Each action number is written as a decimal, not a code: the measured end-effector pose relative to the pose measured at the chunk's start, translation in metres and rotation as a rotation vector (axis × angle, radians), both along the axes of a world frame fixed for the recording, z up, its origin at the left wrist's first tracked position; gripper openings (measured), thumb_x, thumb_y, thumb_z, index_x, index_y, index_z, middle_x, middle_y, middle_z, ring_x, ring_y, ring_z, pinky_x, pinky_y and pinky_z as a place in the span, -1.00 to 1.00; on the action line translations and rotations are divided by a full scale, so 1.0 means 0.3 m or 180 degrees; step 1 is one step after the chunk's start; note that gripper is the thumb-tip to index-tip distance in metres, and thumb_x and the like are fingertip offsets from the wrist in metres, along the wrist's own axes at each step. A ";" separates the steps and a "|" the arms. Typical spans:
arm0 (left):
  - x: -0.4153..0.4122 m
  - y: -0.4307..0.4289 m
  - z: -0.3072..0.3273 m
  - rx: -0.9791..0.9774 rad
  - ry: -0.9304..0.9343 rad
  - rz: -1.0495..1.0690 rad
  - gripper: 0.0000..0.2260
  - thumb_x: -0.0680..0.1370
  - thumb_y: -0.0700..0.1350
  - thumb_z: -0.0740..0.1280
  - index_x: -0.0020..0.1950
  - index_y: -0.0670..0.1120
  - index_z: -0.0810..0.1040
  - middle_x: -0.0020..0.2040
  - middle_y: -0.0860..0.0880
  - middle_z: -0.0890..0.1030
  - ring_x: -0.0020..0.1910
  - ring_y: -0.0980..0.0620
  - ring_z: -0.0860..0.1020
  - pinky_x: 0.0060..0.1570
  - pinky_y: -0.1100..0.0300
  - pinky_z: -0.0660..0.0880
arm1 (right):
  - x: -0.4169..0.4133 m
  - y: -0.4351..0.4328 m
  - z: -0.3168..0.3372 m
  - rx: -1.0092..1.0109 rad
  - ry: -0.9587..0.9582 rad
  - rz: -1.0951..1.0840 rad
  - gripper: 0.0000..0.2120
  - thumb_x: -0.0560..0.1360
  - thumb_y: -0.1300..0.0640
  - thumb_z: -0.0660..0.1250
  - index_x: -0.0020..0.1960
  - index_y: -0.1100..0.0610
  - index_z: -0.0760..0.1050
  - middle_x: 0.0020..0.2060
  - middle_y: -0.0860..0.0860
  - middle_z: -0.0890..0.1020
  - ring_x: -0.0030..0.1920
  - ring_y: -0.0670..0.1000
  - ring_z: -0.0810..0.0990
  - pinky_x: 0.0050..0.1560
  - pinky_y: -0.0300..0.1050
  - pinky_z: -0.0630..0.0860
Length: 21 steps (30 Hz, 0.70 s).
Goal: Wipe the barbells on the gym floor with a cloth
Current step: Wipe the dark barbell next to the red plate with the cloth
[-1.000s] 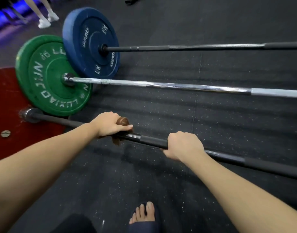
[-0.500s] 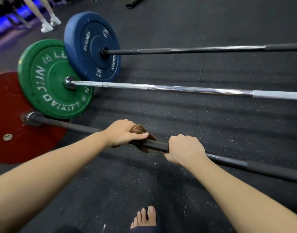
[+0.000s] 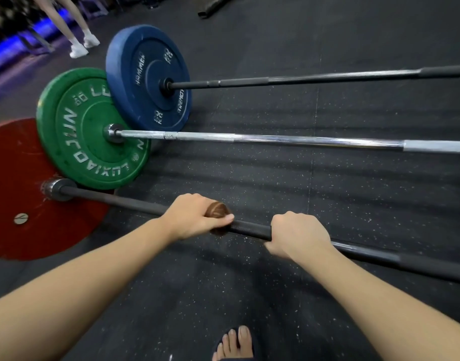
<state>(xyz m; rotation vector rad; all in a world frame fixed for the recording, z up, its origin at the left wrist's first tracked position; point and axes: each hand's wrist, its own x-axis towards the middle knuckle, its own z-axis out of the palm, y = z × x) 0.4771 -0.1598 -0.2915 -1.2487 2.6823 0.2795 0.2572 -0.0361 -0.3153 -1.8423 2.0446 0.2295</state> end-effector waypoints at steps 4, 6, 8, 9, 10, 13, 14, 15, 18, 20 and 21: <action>-0.028 0.020 -0.005 0.0090 0.0244 -0.0102 -0.31 0.38 0.57 0.00 0.01 0.13 0.67 -0.29 0.10 0.63 -0.22 0.12 0.58 -0.14 0.14 0.48 | 0.001 0.001 0.004 -0.0026 -0.0012 -0.0023 -0.74 0.52 -0.16 0.29 -0.12 0.04 0.41 -0.34 -0.05 0.43 -0.23 0.13 0.53 -0.17 -0.06 0.46; -0.013 -0.001 0.001 0.0209 0.0296 -0.0024 -0.31 0.36 0.57 0.01 -0.02 0.12 0.68 -0.31 0.10 0.61 -0.24 0.12 0.57 -0.17 0.13 0.45 | 0.002 0.003 0.007 -0.0021 -0.0004 -0.0035 -0.74 0.52 -0.16 0.28 -0.12 0.04 0.42 -0.34 -0.05 0.43 -0.24 0.13 0.52 -0.19 -0.07 0.44; 0.001 -0.025 0.005 0.0276 0.0295 0.0043 -0.32 0.35 0.58 0.02 -0.07 0.11 0.67 -0.31 0.08 0.62 -0.24 0.09 0.58 -0.14 0.11 0.48 | 0.003 0.004 0.009 -0.0028 0.0017 -0.0023 -0.75 0.52 -0.14 0.28 -0.11 0.05 0.43 -0.34 -0.05 0.44 -0.24 0.13 0.52 -0.19 -0.07 0.44; 0.012 -0.038 0.005 0.0294 0.0314 0.0085 -0.32 0.34 0.59 0.03 -0.10 0.10 0.66 -0.31 0.07 0.62 -0.24 0.10 0.58 -0.14 0.12 0.48 | 0.003 0.003 0.008 -0.0029 0.0020 -0.0015 -0.75 0.52 -0.14 0.28 -0.11 0.05 0.44 -0.34 -0.04 0.44 -0.24 0.13 0.53 -0.19 -0.07 0.45; 0.027 -0.050 0.007 0.0288 0.0335 0.0125 -0.33 0.34 0.59 0.03 -0.13 0.10 0.65 -0.32 0.07 0.62 -0.24 0.11 0.58 -0.17 0.13 0.46 | 0.003 0.004 0.007 -0.0025 0.0024 -0.0013 -0.74 0.53 -0.14 0.28 -0.10 0.05 0.44 -0.34 -0.04 0.44 -0.24 0.13 0.53 -0.19 -0.07 0.45; 0.107 -0.088 0.017 0.0167 0.0442 0.0274 -0.45 0.35 0.59 0.06 -0.17 0.24 0.62 -0.30 0.13 0.64 -0.23 0.16 0.58 -0.20 0.19 0.43 | 0.002 0.004 0.005 -0.0016 0.0044 -0.0010 -0.72 0.54 -0.18 0.28 -0.07 0.05 0.47 -0.33 -0.05 0.45 -0.24 0.13 0.53 -0.20 -0.07 0.45; 0.139 -0.102 0.021 0.0119 0.0509 0.0372 -0.47 0.35 0.59 0.07 -0.16 0.27 0.63 -0.28 0.15 0.65 -0.20 0.16 0.59 -0.19 0.20 0.42 | 0.002 0.002 0.004 -0.0023 0.0046 -0.0011 -0.71 0.53 -0.19 0.28 -0.06 0.04 0.48 -0.33 -0.05 0.45 -0.25 0.12 0.53 -0.20 -0.06 0.45; 0.168 -0.117 0.024 0.0088 0.0559 0.0502 -0.46 0.35 0.59 0.07 -0.14 0.26 0.64 -0.25 0.16 0.67 -0.17 0.13 0.60 -0.17 0.18 0.41 | 0.002 0.002 0.003 -0.0028 0.0050 -0.0009 -0.70 0.53 -0.20 0.28 -0.05 0.04 0.50 -0.33 -0.05 0.47 -0.25 0.12 0.54 -0.20 -0.06 0.45; 0.193 -0.150 0.013 0.0006 0.0431 0.0794 -0.30 0.33 0.61 0.03 -0.10 0.11 0.68 -0.22 0.11 0.66 -0.13 0.04 0.61 -0.12 0.11 0.43 | 0.003 0.000 0.001 -0.0029 0.0086 0.0023 -0.72 0.54 -0.19 0.27 -0.05 0.04 0.49 -0.31 -0.05 0.48 -0.24 0.11 0.55 -0.20 -0.07 0.46; 0.162 -0.140 0.004 -0.0179 0.0101 0.0793 -0.26 0.32 0.63 -0.02 -0.15 0.05 0.63 -0.29 0.09 0.63 -0.19 0.03 0.59 -0.16 0.12 0.43 | 0.004 0.000 0.000 -0.0057 0.0126 0.0029 -0.72 0.54 -0.18 0.25 -0.06 0.04 0.47 -0.32 -0.05 0.48 -0.24 0.11 0.56 -0.19 -0.06 0.48; 0.145 -0.126 -0.001 -0.0262 0.0016 0.0771 -0.26 0.32 0.62 -0.03 -0.19 0.03 0.60 -0.32 0.08 0.61 -0.22 0.04 0.58 -0.19 0.12 0.42 | 0.005 0.000 0.000 -0.0080 0.0135 0.0022 -0.72 0.54 -0.19 0.25 -0.06 0.04 0.47 -0.32 -0.05 0.47 -0.24 0.11 0.56 -0.18 -0.06 0.49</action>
